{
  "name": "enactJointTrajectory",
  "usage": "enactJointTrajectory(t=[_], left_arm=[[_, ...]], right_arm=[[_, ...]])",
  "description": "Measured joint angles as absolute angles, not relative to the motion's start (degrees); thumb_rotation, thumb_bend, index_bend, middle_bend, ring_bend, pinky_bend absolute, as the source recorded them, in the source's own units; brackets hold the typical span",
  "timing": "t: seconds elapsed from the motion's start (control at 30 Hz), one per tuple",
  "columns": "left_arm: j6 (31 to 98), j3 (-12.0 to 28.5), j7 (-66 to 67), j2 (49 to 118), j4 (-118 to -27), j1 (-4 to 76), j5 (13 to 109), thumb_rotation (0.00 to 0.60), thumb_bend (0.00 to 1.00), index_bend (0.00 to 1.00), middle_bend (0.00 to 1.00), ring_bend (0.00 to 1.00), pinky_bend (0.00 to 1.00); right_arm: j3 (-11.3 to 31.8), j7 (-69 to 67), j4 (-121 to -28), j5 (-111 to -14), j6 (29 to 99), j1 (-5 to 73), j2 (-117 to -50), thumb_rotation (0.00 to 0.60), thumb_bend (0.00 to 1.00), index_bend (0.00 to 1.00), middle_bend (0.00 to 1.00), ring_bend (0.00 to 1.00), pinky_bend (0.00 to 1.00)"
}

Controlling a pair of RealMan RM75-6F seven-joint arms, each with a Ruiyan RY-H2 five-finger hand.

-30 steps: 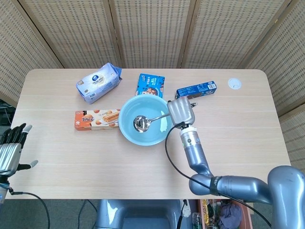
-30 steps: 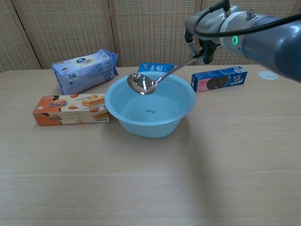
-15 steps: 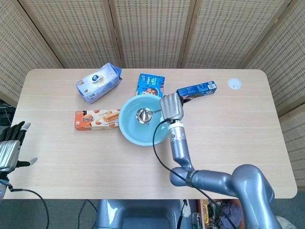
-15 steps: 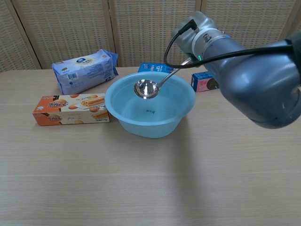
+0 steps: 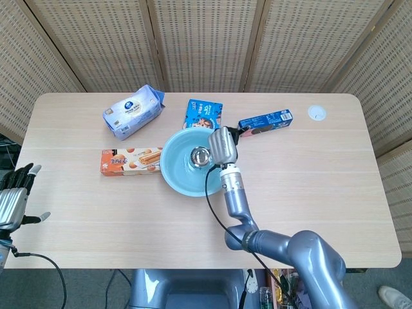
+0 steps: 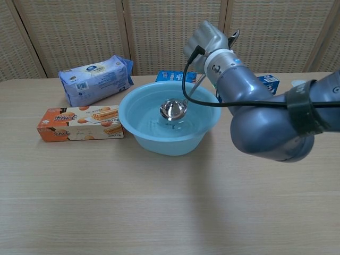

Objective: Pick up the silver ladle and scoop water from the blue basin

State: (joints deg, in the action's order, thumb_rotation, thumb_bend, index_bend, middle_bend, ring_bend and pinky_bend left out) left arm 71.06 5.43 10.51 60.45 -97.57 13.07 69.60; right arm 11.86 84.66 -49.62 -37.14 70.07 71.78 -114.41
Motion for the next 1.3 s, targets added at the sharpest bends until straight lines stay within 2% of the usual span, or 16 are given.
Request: enactJointTrajectory(t=[0.33, 0.9, 1.07, 1.3], left_arm=[[70.55, 5.52, 9.72, 60.26, -97.05, 13.34, 68.95, 0.6, 0.0, 0.0, 0.0, 0.0, 0.0], [70.76, 5.37, 9.48, 60.11, -97.06, 13.42, 68.91, 0.6, 0.0, 0.0, 0.0, 0.0, 0.0], [70.62, 5.31, 9.43, 60.08, -97.04, 13.49, 68.81, 0.6, 0.0, 0.0, 0.0, 0.0, 0.0], [70.32, 5.42, 8.91, 59.86, -97.05, 13.63, 68.55, 0.6, 0.0, 0.0, 0.0, 0.0, 0.0]], right_arm=[[12.82, 83.0, -39.29, -41.43, 65.02, 71.01, -120.52, 0.6, 0.85, 0.72, 0.88, 0.82, 1.0], [13.52, 86.04, -36.27, -45.44, 62.98, 67.73, -124.39, 0.6, 0.86, 0.73, 0.89, 0.83, 1.0], [17.43, 86.71, -38.74, -43.09, 63.31, 67.39, -124.69, 0.6, 0.87, 0.73, 0.89, 0.83, 1.0], [27.54, 89.21, -49.24, -33.18, 65.07, 67.09, -123.01, 0.6, 0.87, 0.73, 0.89, 0.83, 1.0]])
